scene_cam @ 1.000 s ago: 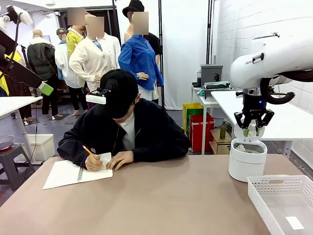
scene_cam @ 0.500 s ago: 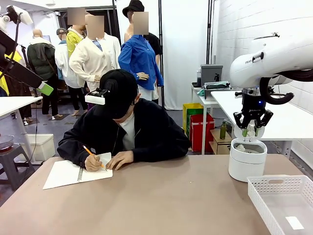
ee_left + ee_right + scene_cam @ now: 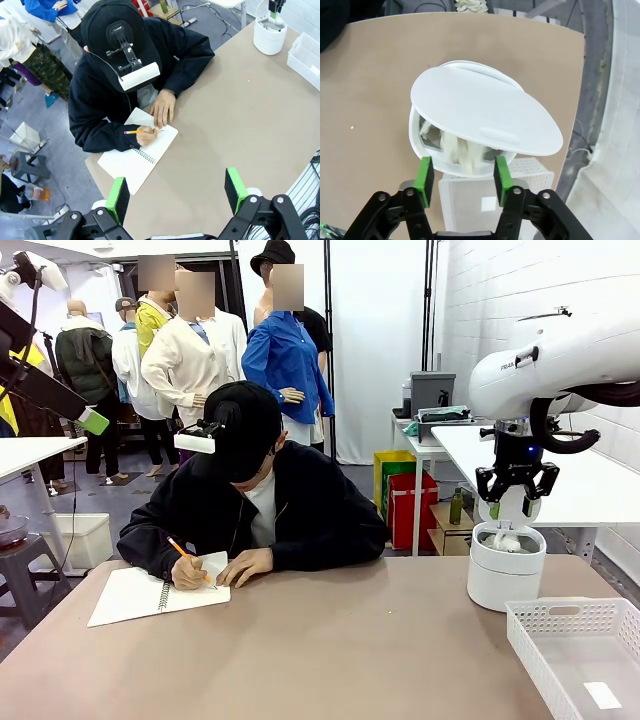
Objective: Sort the paper based on its condition.
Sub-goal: If a person hands you a paper, place it in the Organizing basket , and if it's crumpled, put it in the Trash can.
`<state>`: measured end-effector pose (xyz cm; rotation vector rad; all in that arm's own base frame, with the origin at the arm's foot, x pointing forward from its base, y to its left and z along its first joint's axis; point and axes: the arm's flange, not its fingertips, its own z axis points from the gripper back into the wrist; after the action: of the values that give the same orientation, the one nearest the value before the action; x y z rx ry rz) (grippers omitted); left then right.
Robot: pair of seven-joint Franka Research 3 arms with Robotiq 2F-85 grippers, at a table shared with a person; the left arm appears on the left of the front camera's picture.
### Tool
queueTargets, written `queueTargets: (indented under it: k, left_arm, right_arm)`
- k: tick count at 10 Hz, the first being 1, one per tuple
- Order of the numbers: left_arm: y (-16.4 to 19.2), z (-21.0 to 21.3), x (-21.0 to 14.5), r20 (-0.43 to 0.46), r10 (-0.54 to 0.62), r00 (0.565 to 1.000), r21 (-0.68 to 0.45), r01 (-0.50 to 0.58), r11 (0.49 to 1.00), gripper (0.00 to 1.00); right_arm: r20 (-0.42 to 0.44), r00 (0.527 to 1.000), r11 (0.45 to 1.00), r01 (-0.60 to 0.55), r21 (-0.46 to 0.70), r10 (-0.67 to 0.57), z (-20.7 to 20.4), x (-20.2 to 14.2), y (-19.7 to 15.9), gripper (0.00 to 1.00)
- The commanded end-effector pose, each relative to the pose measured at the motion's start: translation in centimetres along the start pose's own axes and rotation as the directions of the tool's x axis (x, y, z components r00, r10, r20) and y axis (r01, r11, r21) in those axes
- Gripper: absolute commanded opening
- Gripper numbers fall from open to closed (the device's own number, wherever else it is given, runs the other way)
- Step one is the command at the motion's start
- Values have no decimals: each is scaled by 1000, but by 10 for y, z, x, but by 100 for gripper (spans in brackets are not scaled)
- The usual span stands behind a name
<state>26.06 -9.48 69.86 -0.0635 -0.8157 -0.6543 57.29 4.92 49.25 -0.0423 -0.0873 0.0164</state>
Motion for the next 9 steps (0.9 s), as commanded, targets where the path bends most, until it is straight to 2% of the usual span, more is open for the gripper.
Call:
queueTargets:
  k: [1,4,7,9]
  left_arm:
    - [0,0,0,0,1,1000,1,-1,1000,100]
    - [0,0,0,0,1,1000,1,-1,1000,100]
    - [0,0,0,0,1,1000,1,-1,1000,100]
    - [0,0,0,0,1,1000,1,-1,1000,100]
  right_arm:
    - [-7,1000,1000,8,-4,-8,1,-4,2,100]
    - [-8,1000,1000,-12,1,12,1,-12,12,100]
    - [-35,984,985,-172,32,173,2,-49,60,100]
    - [-72,932,935,-351,53,354,-4,-73,98,100]
